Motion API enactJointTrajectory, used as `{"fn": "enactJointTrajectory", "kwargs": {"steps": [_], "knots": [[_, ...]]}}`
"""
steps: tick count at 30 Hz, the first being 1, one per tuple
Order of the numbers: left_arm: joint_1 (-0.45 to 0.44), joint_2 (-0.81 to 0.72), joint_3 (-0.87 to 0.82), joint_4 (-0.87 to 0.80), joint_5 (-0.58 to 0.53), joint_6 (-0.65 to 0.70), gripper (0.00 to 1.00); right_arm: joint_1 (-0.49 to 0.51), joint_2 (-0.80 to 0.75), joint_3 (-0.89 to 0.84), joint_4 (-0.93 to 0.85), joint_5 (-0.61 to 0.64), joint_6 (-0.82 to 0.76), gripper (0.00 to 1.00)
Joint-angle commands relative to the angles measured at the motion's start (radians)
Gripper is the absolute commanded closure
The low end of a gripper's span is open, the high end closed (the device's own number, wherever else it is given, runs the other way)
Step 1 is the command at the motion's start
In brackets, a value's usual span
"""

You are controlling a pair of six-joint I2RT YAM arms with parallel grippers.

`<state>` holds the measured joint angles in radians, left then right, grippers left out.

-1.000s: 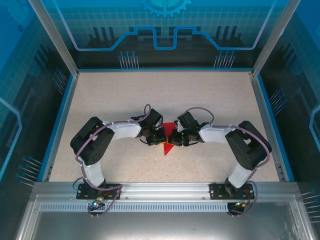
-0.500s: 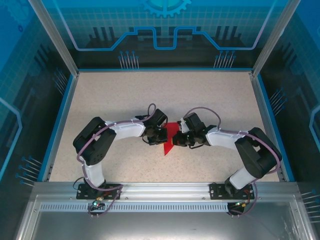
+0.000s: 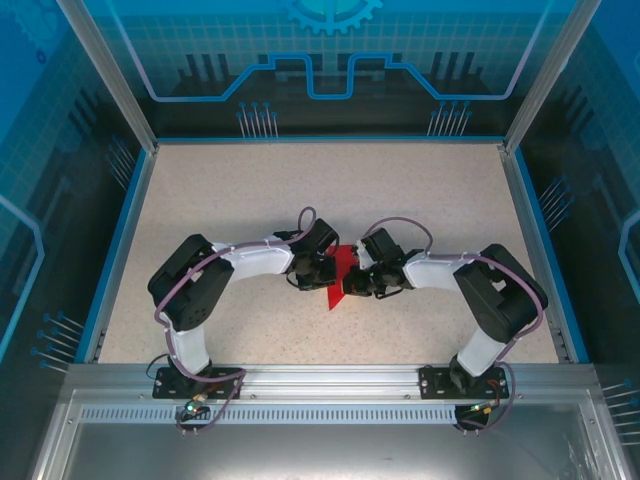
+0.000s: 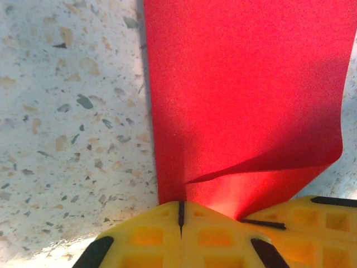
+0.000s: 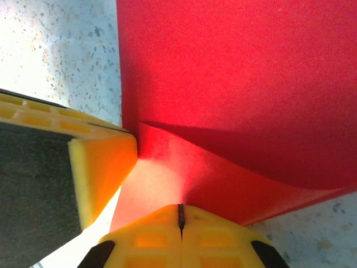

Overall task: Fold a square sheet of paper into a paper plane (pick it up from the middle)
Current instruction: Third fold the triangle at the center of the table.

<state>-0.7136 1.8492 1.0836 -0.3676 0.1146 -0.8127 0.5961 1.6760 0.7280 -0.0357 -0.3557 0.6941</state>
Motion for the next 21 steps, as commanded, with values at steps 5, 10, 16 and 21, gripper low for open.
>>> {"fn": "enactJointTrajectory", "kwargs": {"steps": [5, 10, 16, 21], "knots": [[-0.002, 0.062, -0.013, -0.167, -0.099, 0.025, 1.0, -0.059, 0.029, 0.006, -0.022, 0.055, -0.004, 1.0], [-0.002, 0.067, -0.021, -0.174, -0.11, 0.022, 1.0, -0.102, 0.004, 0.016, -0.06, 0.108, 0.022, 1.0], [-0.004, 0.066, -0.022, -0.169, -0.108, 0.017, 1.0, -0.14, -0.085, 0.008, -0.071, 0.123, 0.039, 1.0], [-0.008, 0.068, -0.01, -0.169, -0.106, 0.02, 1.0, -0.071, -0.095, 0.052, -0.075, 0.065, -0.018, 1.0]]}}
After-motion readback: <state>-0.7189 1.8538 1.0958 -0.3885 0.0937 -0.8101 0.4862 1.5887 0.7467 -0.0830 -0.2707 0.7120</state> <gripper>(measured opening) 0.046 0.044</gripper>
